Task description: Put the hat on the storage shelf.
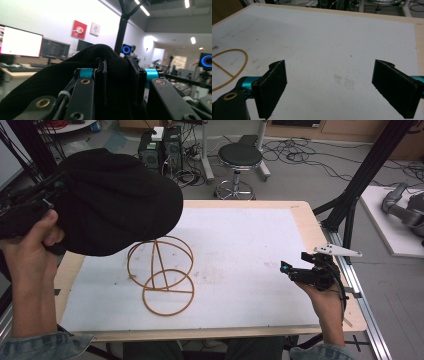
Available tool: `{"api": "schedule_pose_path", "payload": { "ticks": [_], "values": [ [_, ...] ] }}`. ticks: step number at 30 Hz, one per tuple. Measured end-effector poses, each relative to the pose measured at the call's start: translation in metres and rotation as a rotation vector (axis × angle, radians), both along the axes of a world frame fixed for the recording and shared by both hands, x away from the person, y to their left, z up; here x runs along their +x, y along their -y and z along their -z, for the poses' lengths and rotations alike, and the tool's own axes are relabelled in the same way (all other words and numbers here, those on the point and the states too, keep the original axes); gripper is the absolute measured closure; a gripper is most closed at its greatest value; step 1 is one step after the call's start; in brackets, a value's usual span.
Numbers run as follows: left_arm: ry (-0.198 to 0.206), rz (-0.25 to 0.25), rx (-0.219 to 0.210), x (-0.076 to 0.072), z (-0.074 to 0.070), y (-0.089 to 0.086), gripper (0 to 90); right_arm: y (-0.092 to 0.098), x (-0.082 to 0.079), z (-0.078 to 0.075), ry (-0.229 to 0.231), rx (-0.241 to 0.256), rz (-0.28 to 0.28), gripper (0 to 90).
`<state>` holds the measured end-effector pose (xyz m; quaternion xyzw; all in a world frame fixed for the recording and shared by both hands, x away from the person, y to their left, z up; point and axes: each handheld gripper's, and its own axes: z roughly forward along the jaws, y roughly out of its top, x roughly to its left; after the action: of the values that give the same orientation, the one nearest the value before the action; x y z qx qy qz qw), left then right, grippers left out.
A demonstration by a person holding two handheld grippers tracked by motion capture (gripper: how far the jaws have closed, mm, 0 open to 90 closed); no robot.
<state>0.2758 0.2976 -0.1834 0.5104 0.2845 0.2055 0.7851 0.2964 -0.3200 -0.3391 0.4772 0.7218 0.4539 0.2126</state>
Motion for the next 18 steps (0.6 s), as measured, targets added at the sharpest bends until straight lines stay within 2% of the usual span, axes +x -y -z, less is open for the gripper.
{"api": "schedule_pose_path", "payload": {
  "ticks": [8, 18],
  "values": [
    [-0.047, 0.057, 0.01, 0.005, 0.014, 0.011, 71.2, -0.001, 0.001, 0.001, 0.0, -0.004, -0.003, 12.4],
    [-0.108, 0.114, 0.075, 0.01, 0.033, 0.033, 71.2, -0.001, 0.0, 0.0, 0.002, -0.006, -0.002, 12.5]
  ]
}}
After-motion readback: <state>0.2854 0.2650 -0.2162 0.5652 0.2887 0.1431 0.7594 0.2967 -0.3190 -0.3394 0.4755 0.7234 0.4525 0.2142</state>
